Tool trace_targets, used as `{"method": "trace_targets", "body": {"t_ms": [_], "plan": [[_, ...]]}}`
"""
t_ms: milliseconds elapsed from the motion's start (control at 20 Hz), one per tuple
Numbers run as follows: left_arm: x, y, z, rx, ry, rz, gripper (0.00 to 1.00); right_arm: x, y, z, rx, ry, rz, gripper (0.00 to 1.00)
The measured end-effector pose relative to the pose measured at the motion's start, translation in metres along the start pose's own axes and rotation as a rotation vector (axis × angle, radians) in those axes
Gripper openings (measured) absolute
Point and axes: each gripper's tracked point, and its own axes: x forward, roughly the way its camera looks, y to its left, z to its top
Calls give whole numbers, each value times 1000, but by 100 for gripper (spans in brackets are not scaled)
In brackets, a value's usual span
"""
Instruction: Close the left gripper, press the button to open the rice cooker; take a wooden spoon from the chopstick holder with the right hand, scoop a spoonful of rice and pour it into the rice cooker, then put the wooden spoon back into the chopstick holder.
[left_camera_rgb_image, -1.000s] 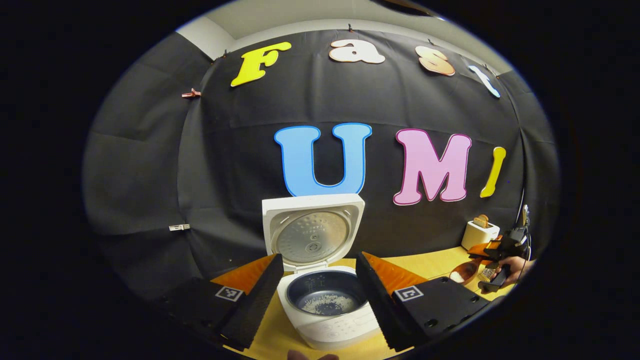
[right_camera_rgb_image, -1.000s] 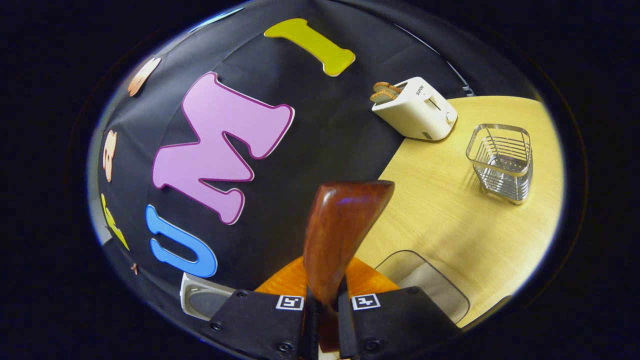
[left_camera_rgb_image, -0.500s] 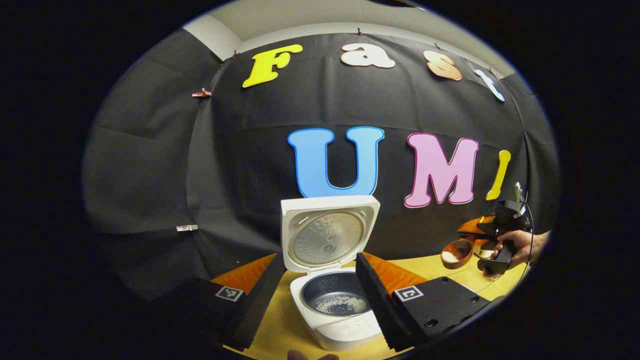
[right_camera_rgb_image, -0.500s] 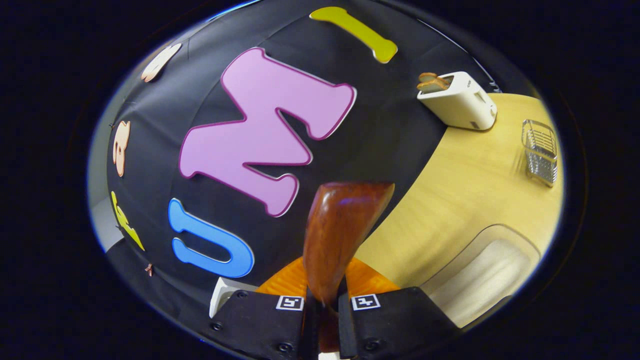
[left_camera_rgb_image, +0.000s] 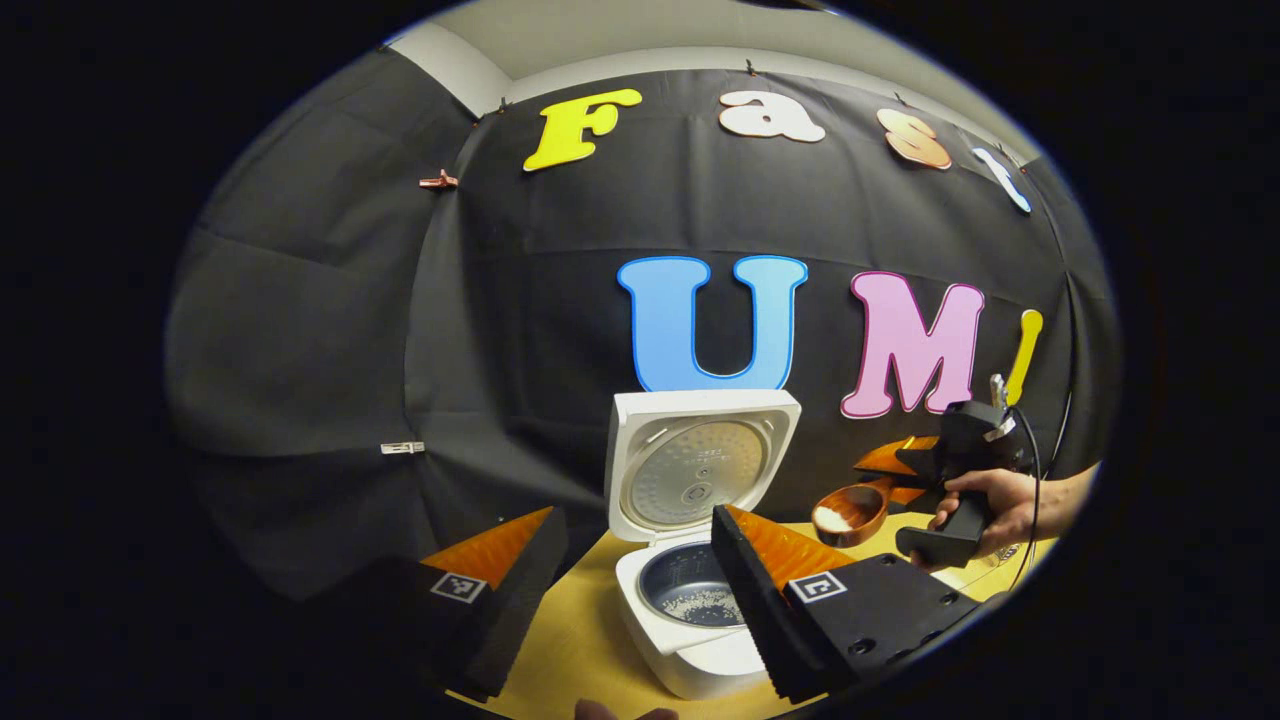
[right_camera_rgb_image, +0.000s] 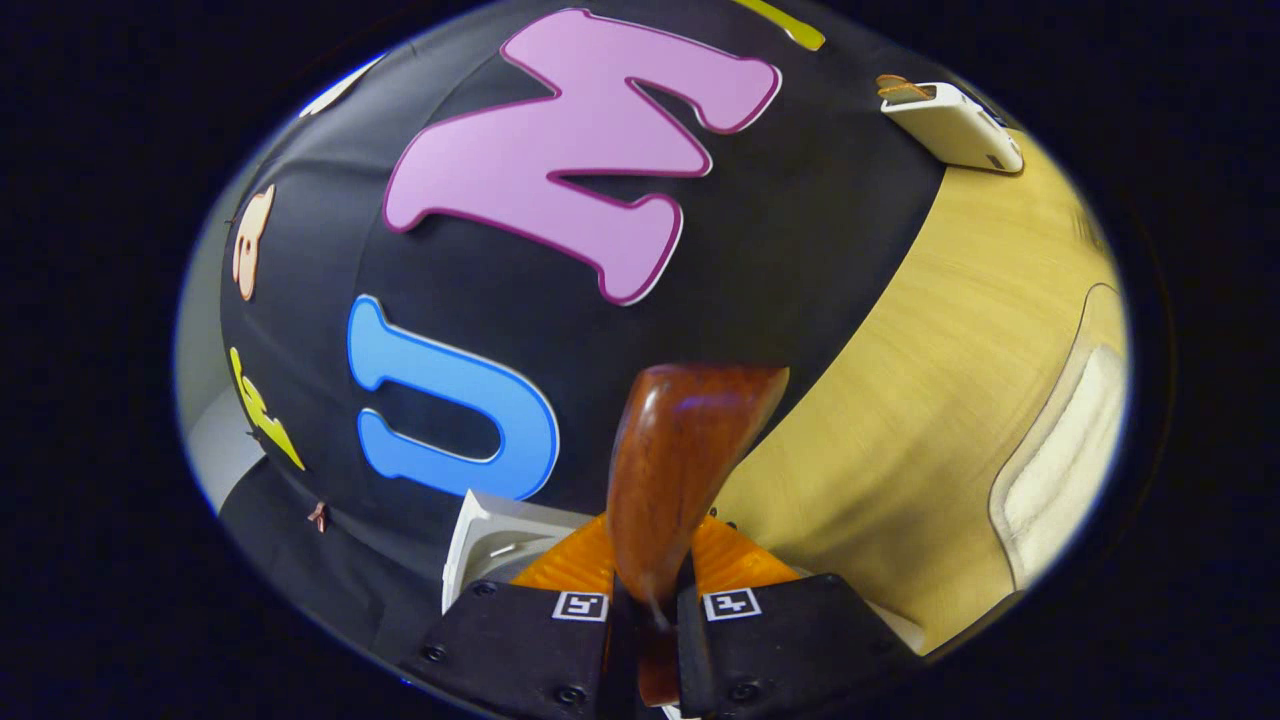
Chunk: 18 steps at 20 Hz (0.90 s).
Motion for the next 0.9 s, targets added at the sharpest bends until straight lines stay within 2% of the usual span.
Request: {"method": "trace_targets", "body": {"t_ms": [350, 700, 900], "plan": [[-1, 19, -8, -22, 16, 40, 94, 20, 10, -47, -97, 46, 11, 20], [-1, 25, -15, -29, 27, 47, 94, 30, 26, -81, -345, 66, 32, 20], [-1, 28, -17, -28, 28, 51, 94, 34, 22, -91, -457, 74, 12, 19]]}}
